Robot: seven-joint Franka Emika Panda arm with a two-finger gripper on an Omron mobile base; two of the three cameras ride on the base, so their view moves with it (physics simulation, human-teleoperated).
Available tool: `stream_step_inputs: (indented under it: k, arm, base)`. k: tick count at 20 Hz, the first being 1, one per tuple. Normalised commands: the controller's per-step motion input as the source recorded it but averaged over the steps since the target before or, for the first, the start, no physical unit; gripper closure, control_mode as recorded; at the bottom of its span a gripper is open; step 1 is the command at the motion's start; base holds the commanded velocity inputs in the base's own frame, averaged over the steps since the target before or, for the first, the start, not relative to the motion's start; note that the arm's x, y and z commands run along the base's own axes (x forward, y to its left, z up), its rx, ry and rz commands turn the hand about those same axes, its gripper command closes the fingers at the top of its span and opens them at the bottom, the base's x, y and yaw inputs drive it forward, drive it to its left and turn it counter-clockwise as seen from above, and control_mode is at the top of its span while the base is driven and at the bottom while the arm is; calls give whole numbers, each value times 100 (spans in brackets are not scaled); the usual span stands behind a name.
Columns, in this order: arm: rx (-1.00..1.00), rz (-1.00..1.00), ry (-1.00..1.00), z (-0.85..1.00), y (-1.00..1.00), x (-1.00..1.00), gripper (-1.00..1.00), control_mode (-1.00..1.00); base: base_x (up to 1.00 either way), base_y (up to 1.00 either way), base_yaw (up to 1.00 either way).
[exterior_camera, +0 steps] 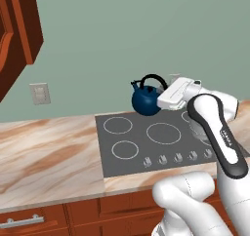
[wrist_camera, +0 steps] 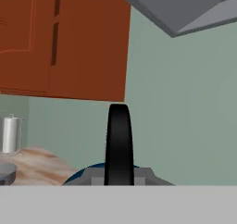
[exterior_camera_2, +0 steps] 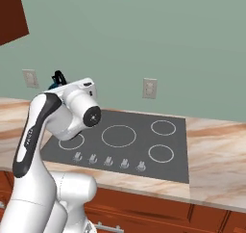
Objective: Pick the kettle from the cabinet and place it on a stove burner. Then pick the pot from the counter and place it on another stove burner. Finally, turn both burners on.
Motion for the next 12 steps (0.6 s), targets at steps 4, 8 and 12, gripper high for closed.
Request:
stream_step_inputs:
  k: [4,8,12]
  arm:
    - [-4,0,0,-24,0,18,100,-100]
    - [-2,0,0,-22,0,23,100,-100]
    - [-3,0,0,-37,0,22,100,-100]
  base:
    - [0,0,0]
    - [0,0,0]
    - [0,0,0]
